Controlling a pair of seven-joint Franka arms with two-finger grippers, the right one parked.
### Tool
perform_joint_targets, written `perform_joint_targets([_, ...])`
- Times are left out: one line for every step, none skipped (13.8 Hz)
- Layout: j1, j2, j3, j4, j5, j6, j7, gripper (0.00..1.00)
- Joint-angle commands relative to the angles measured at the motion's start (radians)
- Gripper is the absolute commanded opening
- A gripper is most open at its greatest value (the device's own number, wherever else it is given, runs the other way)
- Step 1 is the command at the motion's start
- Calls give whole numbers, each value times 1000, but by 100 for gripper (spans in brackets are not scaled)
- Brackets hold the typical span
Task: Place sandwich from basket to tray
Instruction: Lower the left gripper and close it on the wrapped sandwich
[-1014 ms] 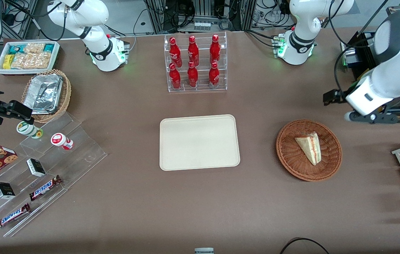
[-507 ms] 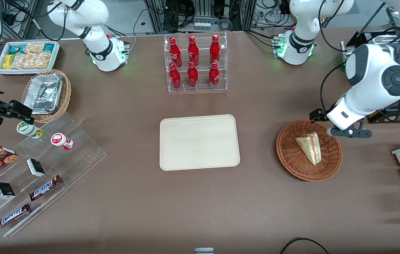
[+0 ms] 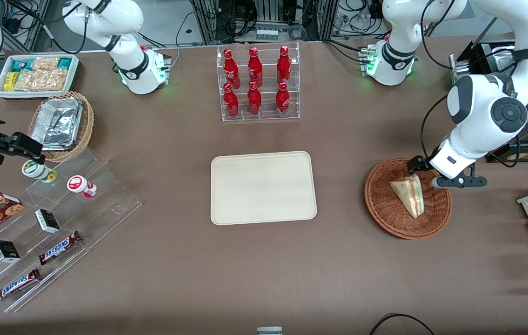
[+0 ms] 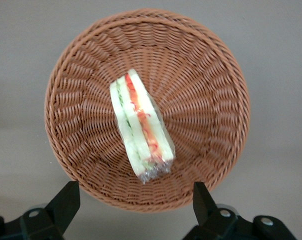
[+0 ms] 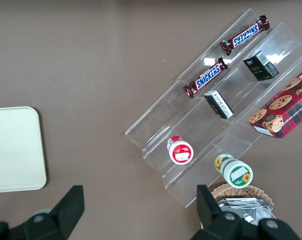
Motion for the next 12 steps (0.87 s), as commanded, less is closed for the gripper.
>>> perform_joint_targets([1,21,-4,-6,11,51,-127,100])
perform_joint_targets([1,30,-4,-6,8,64,-170,100])
perform_joint_targets([1,38,-4,-6,8,86,-230,100])
perform_joint_targets([-6,52,-4,-5,6,104,-318,100])
perform_joint_targets([-11,61,-5,-5,8,113,-389,100])
perform_joint_targets([-12,70,-5,-5,8,130,-431,100])
perform_joint_targets([-12,78,-7,-5,8,133,-436,100])
perform_joint_targets([-12,84,-7,-5,8,135,-436,100])
perform_joint_targets([-12,92,-7,-2,8,135,-434,100])
perform_joint_targets([-12,103,-9,0,11,135,-433,100])
perform_joint_targets([-12,115,-9,1,11,135,-431,100])
perform_joint_targets([-12,127,-9,3,11,135,-431,100])
